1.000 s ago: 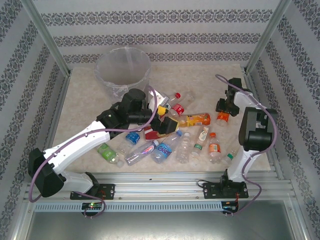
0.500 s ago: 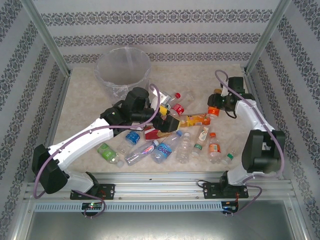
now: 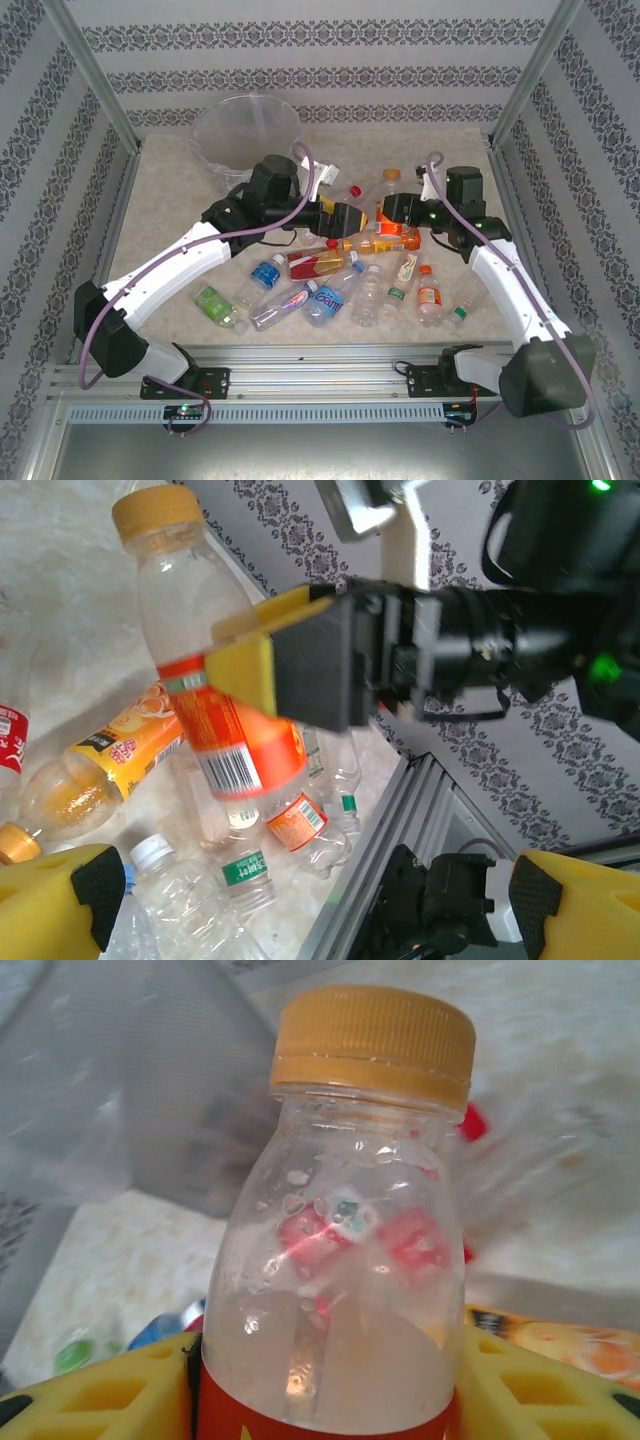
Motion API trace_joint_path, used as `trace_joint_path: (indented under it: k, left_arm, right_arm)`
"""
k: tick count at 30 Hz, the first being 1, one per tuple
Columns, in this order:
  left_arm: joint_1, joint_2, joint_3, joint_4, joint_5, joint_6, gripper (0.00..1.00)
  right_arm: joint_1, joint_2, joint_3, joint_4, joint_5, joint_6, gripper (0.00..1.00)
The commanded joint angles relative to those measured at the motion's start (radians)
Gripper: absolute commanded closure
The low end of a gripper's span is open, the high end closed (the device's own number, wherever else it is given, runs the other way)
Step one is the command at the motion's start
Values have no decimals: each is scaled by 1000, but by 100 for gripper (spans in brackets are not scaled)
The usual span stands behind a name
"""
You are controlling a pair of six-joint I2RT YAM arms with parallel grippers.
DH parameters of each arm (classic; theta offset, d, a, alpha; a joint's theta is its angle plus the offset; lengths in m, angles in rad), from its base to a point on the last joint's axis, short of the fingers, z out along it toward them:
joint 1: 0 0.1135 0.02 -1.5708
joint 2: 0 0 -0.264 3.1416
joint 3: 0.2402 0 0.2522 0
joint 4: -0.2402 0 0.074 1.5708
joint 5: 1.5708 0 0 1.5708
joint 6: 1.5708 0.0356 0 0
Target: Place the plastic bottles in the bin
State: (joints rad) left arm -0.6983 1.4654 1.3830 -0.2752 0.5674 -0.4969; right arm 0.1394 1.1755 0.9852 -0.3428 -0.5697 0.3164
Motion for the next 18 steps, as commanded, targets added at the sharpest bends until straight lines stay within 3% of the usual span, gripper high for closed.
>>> trace_joint_path:
  k: [1, 6, 14, 18]
  left_arm:
    - [12, 28, 53, 34, -49, -84, 1]
    - [21, 45, 63, 16, -149, -102, 2]
    - [29, 71, 37, 117, -83, -174, 4]
    - [31, 91, 42, 141, -20, -196, 10]
  right_arm:
    - [76, -73, -31, 55, -63, 26, 44]
    - [154, -134, -39, 45, -60, 32, 44]
    - [215, -178, -34, 41, -83, 26, 44]
    - [229, -185, -33, 35, -82, 16, 44]
